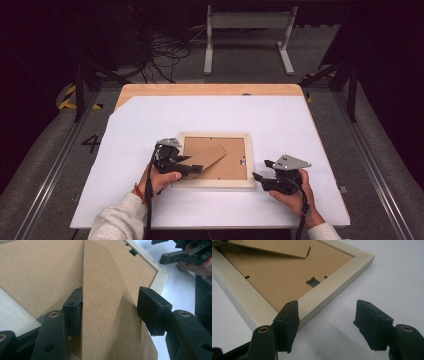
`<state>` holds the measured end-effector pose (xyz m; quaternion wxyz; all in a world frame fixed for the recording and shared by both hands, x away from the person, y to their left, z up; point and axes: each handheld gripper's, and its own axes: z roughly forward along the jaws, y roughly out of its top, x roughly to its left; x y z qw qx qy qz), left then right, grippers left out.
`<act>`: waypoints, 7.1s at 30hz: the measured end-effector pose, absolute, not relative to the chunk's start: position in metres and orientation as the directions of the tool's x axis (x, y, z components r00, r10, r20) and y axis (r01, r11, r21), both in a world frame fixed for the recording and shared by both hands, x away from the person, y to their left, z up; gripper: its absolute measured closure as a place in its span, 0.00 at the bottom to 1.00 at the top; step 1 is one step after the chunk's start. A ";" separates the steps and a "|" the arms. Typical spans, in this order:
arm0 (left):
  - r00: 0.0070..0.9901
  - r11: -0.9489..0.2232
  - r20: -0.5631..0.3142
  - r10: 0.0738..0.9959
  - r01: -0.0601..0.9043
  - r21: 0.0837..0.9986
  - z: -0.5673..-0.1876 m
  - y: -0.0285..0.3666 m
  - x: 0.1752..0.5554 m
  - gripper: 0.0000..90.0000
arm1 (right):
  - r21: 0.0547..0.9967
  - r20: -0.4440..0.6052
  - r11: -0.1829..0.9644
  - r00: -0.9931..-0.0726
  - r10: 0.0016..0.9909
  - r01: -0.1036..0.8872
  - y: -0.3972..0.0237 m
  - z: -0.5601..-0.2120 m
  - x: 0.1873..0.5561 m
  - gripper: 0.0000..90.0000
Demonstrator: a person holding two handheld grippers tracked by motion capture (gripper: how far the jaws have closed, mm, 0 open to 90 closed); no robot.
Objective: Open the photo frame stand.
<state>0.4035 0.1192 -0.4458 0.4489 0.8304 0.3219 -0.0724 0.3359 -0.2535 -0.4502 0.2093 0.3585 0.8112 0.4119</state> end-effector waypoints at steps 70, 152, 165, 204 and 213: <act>0.900 -0.443 -0.032 0.434 0.244 0.863 -0.420 0.115 0.353 0.48 | 0.797 0.359 0.194 -0.707 0.609 0.572 -0.241 -0.454 0.390 0.46; 0.930 -0.503 -0.009 0.366 0.206 0.839 -0.424 0.089 0.342 0.85 | 0.877 -0.139 0.405 -0.670 0.729 0.259 -0.226 -0.432 0.361 0.60; 0.932 -0.520 -0.005 0.362 0.207 0.829 -0.428 0.082 0.338 0.80 | 0.875 -0.149 0.405 -0.646 0.748 0.267 -0.226 -0.433 0.362 0.58; 0.905 -0.514 0.044 0.424 0.200 0.834 -0.414 0.120 0.335 0.74 | 0.895 -0.116 0.362 -0.648 0.753 0.260 -0.237 -0.425 0.353 0.56; 0.886 -0.510 0.065 0.459 0.203 0.836 -0.411 0.134 0.338 0.74 | 0.898 -0.118 0.363 -0.659 0.743 0.249 -0.241 -0.420 0.348 0.57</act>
